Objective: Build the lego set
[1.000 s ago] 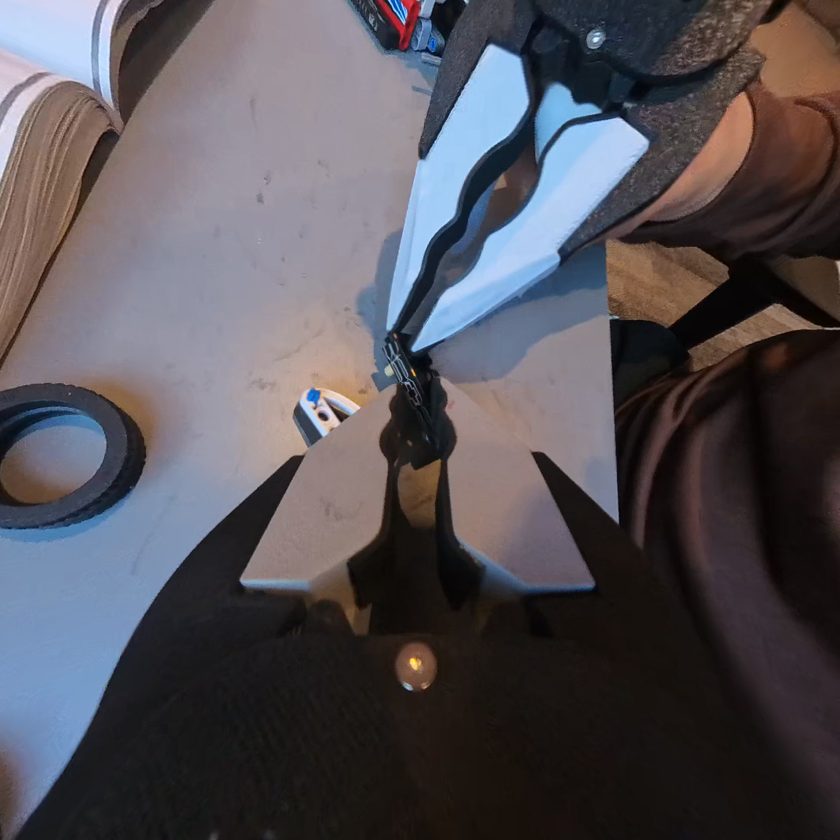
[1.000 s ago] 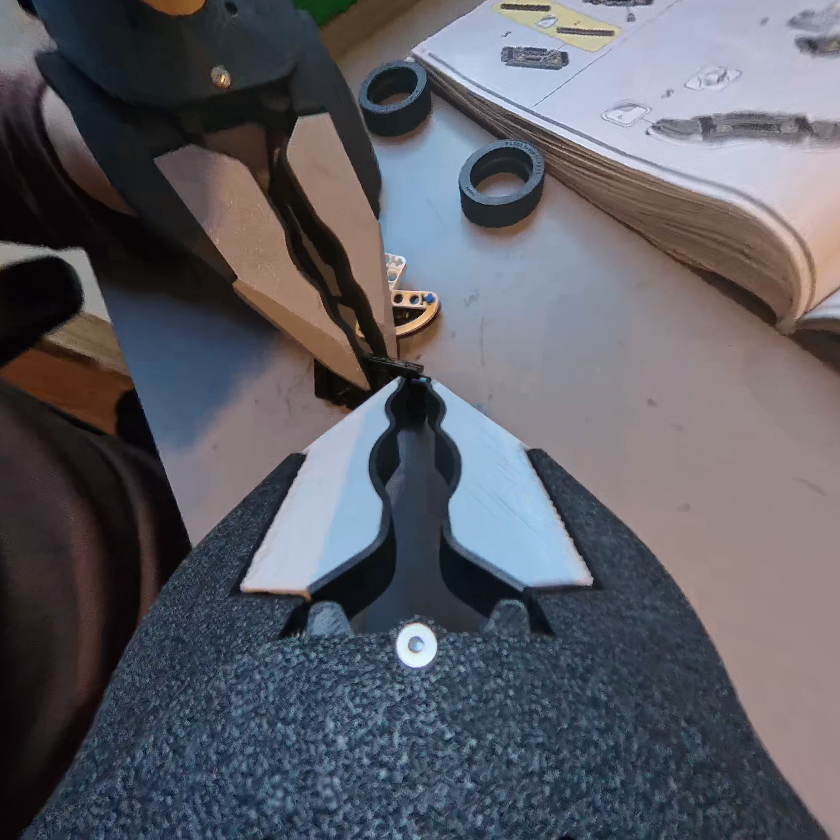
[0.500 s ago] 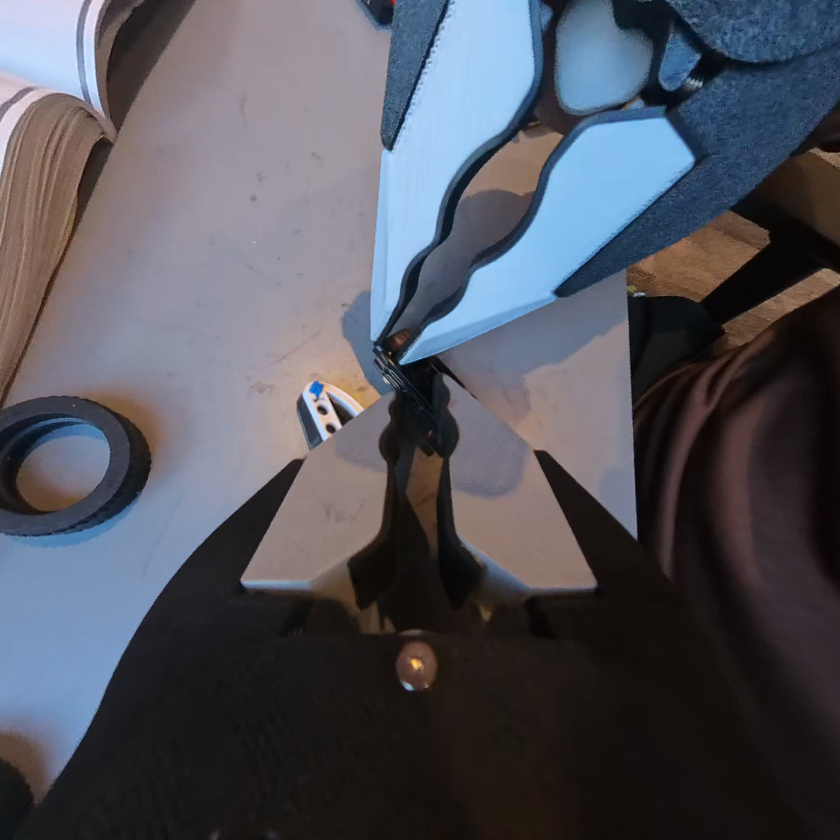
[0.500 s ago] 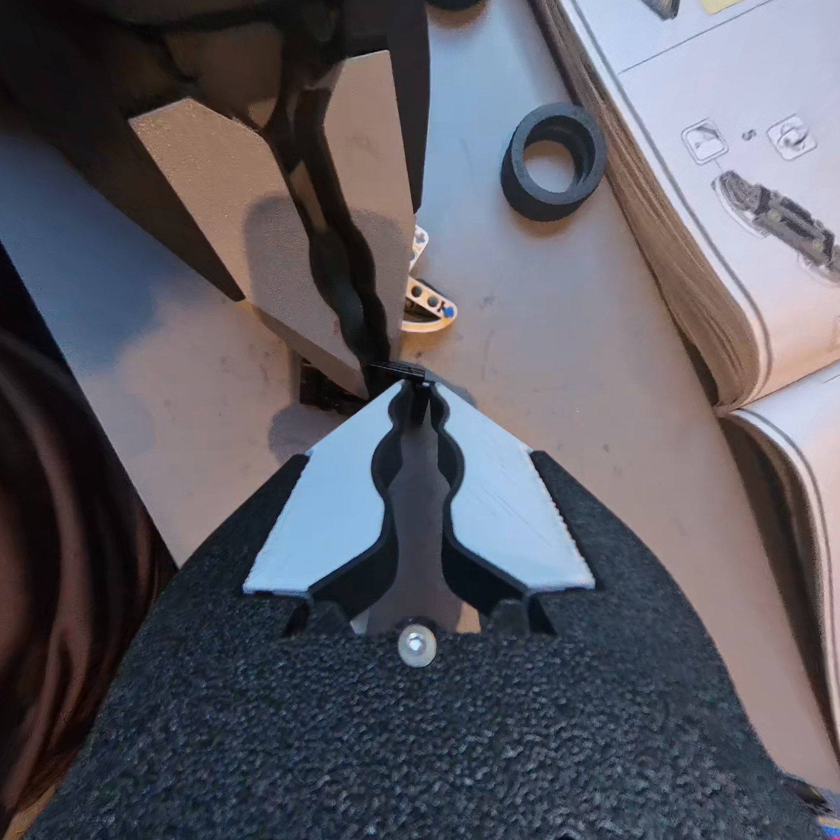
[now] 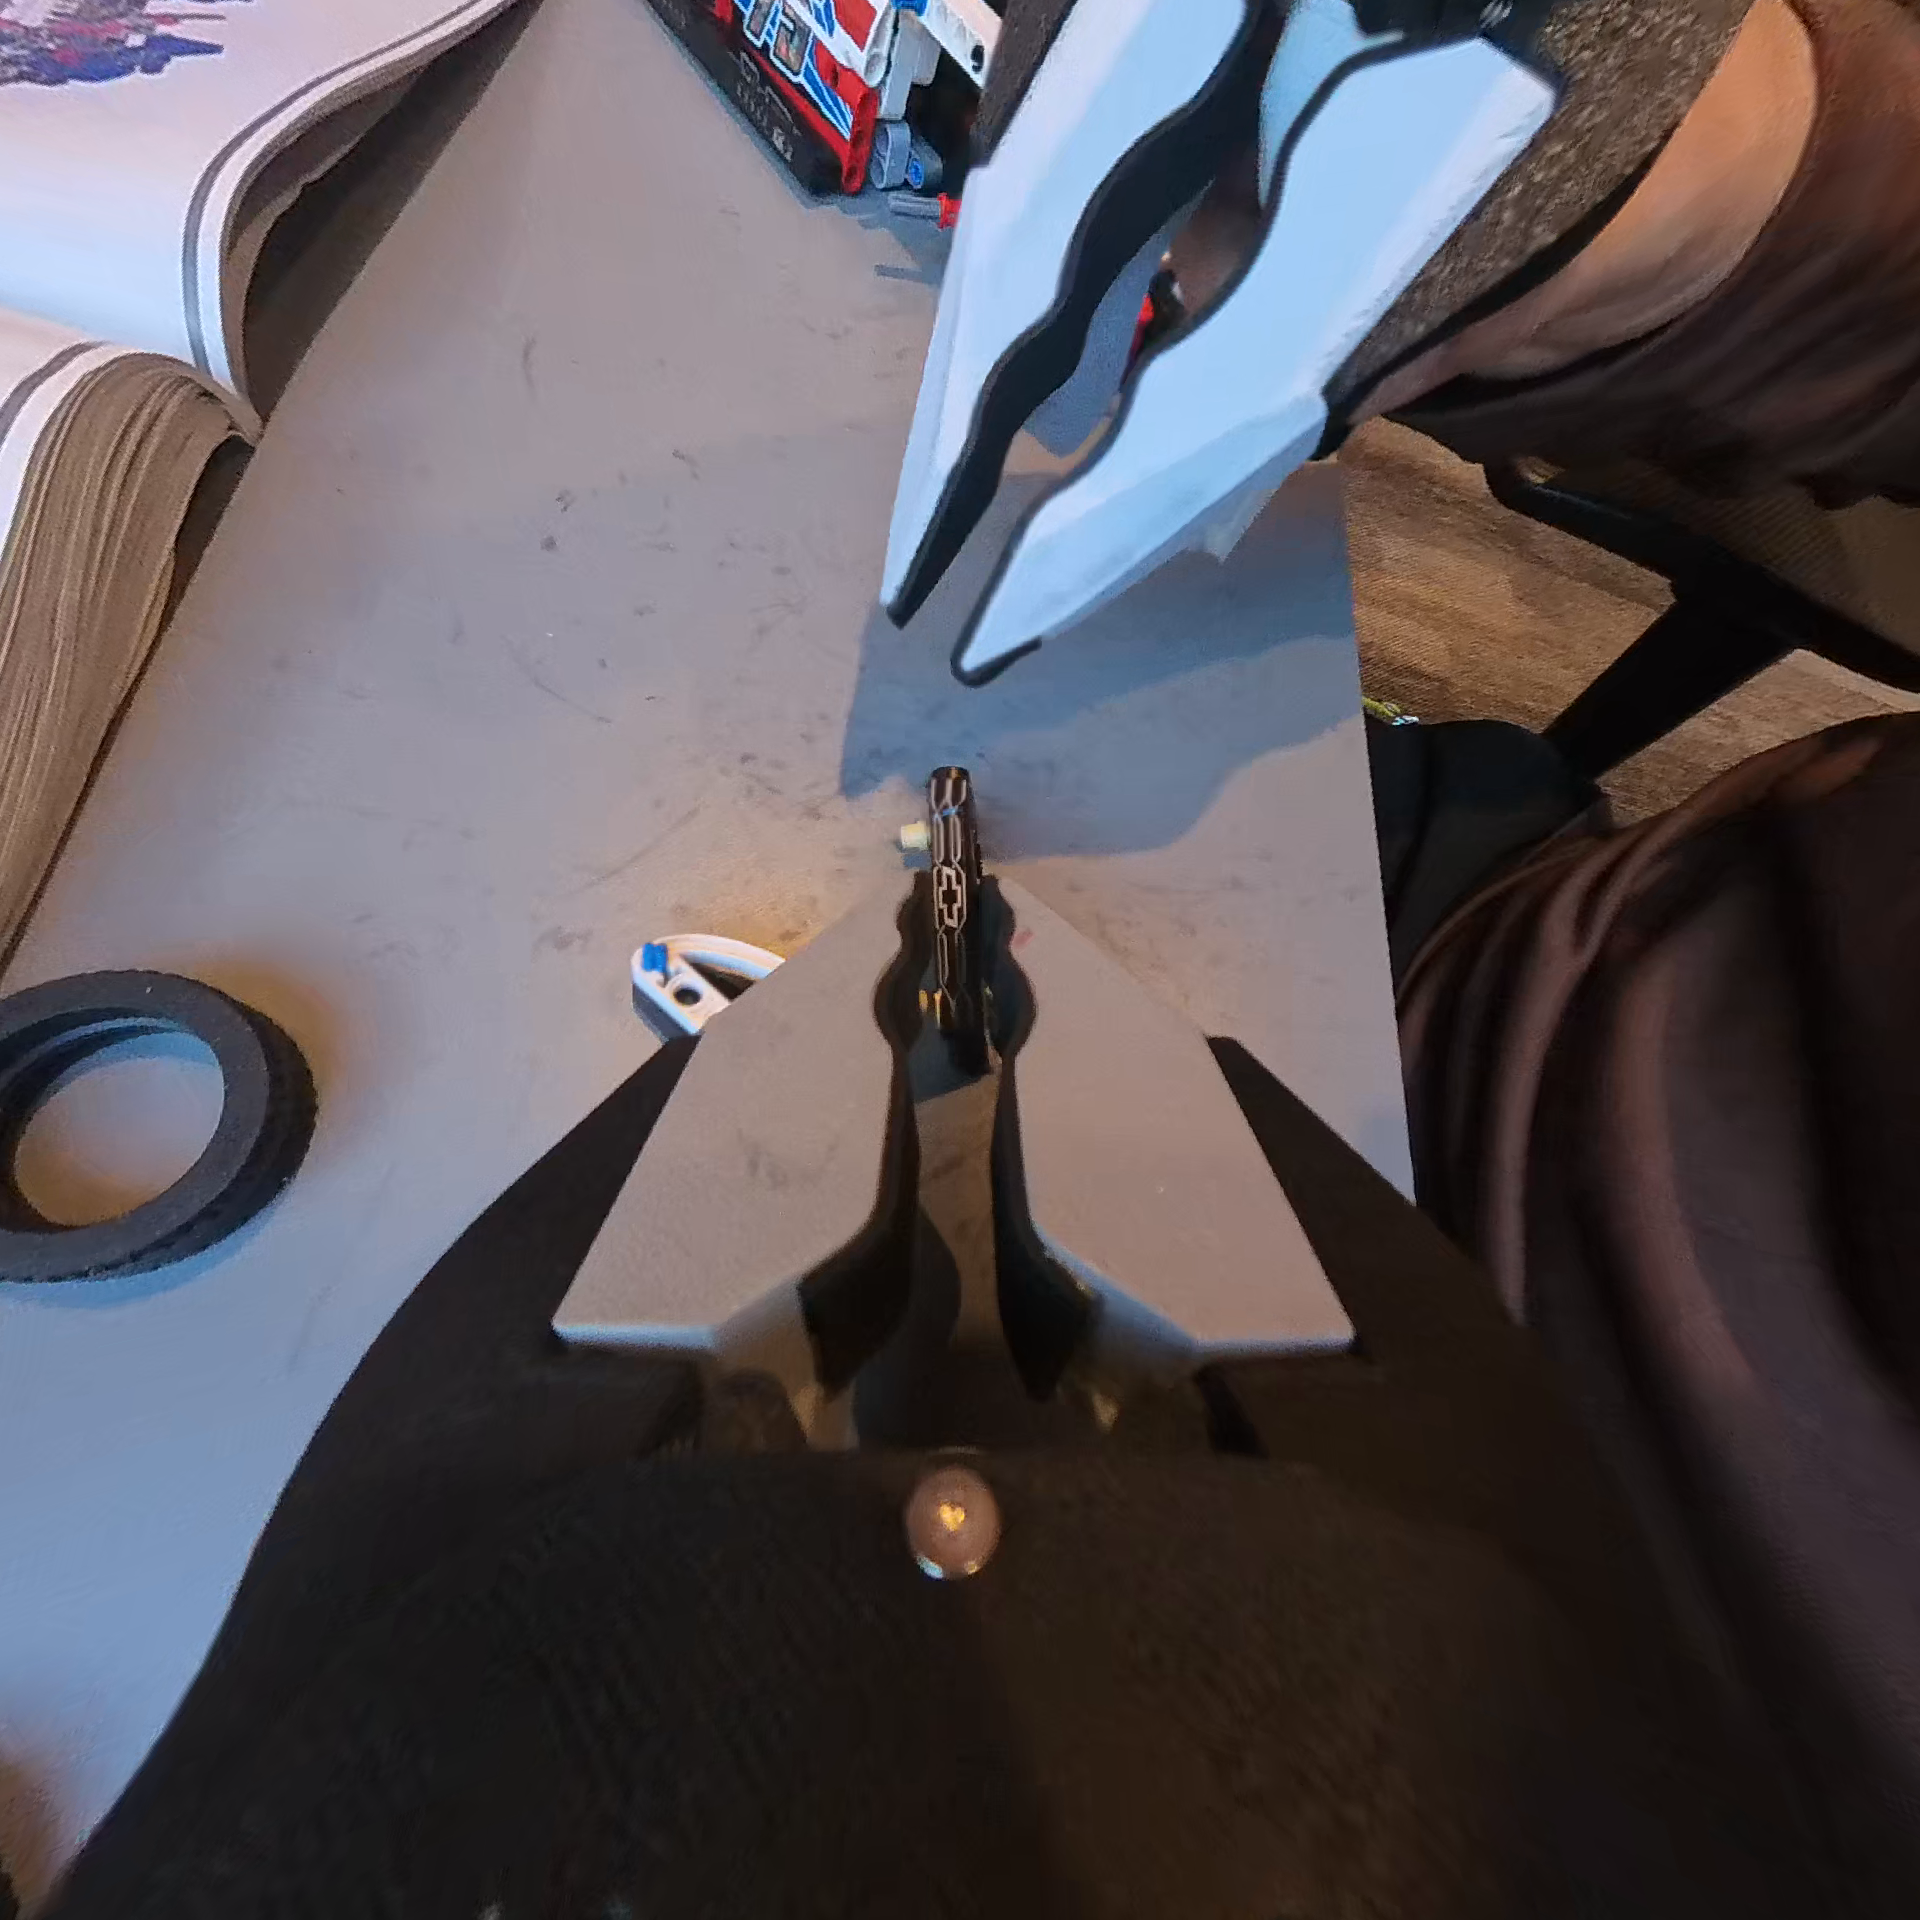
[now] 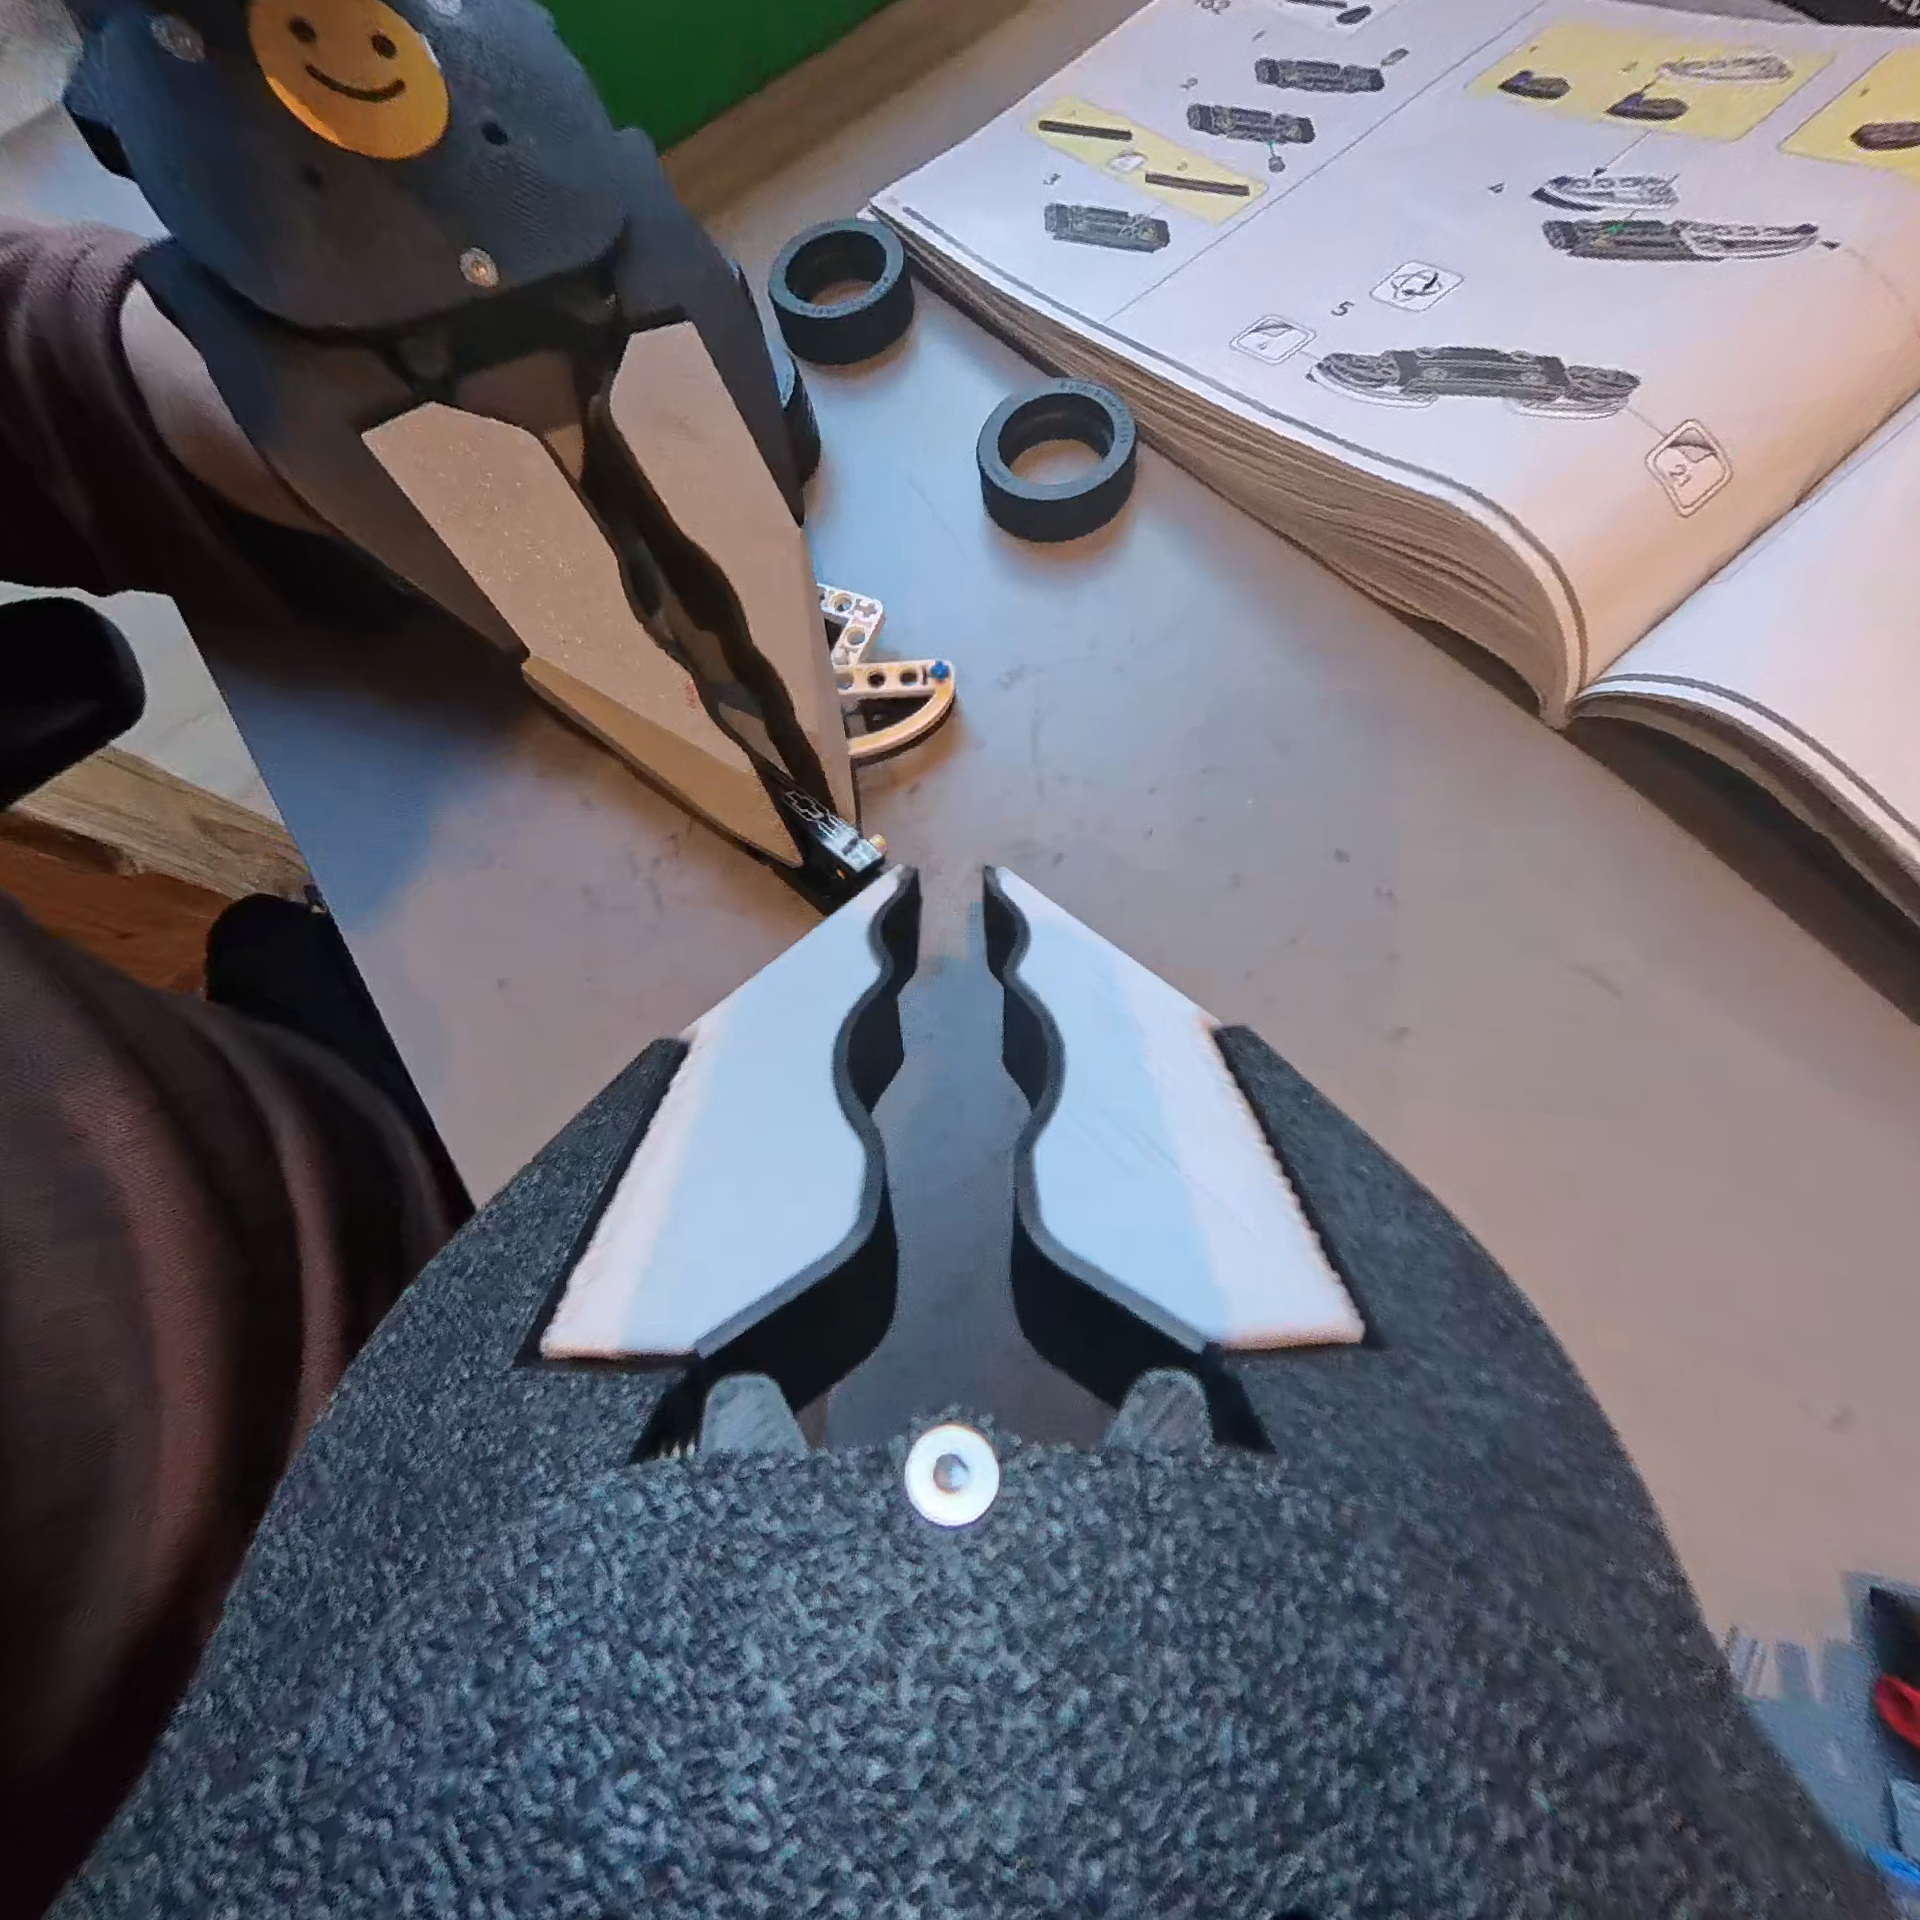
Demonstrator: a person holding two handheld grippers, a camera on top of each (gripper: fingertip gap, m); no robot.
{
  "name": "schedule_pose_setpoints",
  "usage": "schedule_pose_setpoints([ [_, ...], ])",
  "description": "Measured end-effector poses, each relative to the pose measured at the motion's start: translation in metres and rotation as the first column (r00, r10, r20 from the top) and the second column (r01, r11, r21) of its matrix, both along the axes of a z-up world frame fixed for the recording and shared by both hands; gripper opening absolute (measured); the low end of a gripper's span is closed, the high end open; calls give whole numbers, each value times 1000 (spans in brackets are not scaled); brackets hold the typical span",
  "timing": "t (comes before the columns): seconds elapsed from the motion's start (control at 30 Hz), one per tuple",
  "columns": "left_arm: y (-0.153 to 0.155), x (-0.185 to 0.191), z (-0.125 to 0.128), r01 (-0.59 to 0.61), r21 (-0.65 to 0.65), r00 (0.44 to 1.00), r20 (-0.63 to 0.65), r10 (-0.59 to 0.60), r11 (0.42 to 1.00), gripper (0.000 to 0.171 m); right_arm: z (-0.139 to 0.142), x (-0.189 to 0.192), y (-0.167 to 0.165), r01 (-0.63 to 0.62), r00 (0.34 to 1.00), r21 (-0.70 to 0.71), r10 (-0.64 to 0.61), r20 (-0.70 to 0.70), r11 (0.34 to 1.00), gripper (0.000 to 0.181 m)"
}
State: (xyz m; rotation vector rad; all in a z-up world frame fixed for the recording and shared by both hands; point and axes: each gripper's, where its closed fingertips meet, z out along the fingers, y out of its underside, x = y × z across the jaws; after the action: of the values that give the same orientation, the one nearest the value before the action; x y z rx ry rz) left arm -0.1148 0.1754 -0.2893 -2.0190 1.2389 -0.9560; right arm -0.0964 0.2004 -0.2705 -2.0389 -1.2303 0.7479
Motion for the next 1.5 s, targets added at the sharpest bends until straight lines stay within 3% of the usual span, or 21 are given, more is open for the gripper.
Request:
schedule_pose_setpoints([
  [0.2, -1, 0, 0, 6, 37, 1000, -12, -6, 999, 6, -6, -5, -11, -70, 997, -27, 71, 7, 997, 14],
  [0.3, -10, 3, 1, 104, 226, 993, -73, -89, 969, 5, 0, -5, -13, -68, 997, -103, 63, -50, 992, 13],
  [0.33, -13, 4, 1, 159, 346, 985, -124, -123, 925, 5, 4, -5, -15, -77, 994, -158, 64, -90, 984, 13],
  [0.4, -19, 3, -1, 274, 572, 958, -234, -166, 773, 5, 8, -5, -24, -114, 985, -275, 74, -154, 955, 10],
  [0.47, -25, 2, -4, 355, 701, 932, -317, -176, 618, 5, 4, -5, -32, -137, 983, -353, 82, -165, 926, 9],
  [0.5, -26, 2, -4, 375, 733, 924, -343, -167, 568, 5, 0, -6, -37, -145, 983, -372, 92, -156, 917, 9],
  [0.63, -24, 4, -5, 408, 778, 909, -395, -134, 478, 6, -17, -9, -49, -158, 986, -387, 127, -107, 908, 11],
  [0.87, -26, 5, -7, 463, 825, 884, -456, -104, 324, 6, -21, -12, -53, -214, 975, -365, 176, -136, 906, 6],
  [0.97, -25, 4, -9, 476, 825, 877, -470, -97, 303, 7, -22, -15, -56, -244, 969, -325, 215, -124, 913, 4],
  [1.17, -24, 0, -12, 485, 807, 869, -489, -80, 338, 7, -23, -18, -56, -271, 962, -165, 265, -58, 948, 3],
  [1.27, -18, -3, -13, 484, 816, 865, -501, -32, 317, 7, -22, -21, -49, -200, 978, -93, 194, -70, 975, 1],
  [1.37, -12, -3, -11, 448, 811, 877, -481, -9, 376, 7, -17, -21, -39, -126, 989, -62, 120, -91, 990, 0],
  [1.5, -23, 0, -12, 457, 810, 878, -476, -42, 369, 7, 25, -8, -1, 38, 948, -72, -59, -312, 997, 2],
])
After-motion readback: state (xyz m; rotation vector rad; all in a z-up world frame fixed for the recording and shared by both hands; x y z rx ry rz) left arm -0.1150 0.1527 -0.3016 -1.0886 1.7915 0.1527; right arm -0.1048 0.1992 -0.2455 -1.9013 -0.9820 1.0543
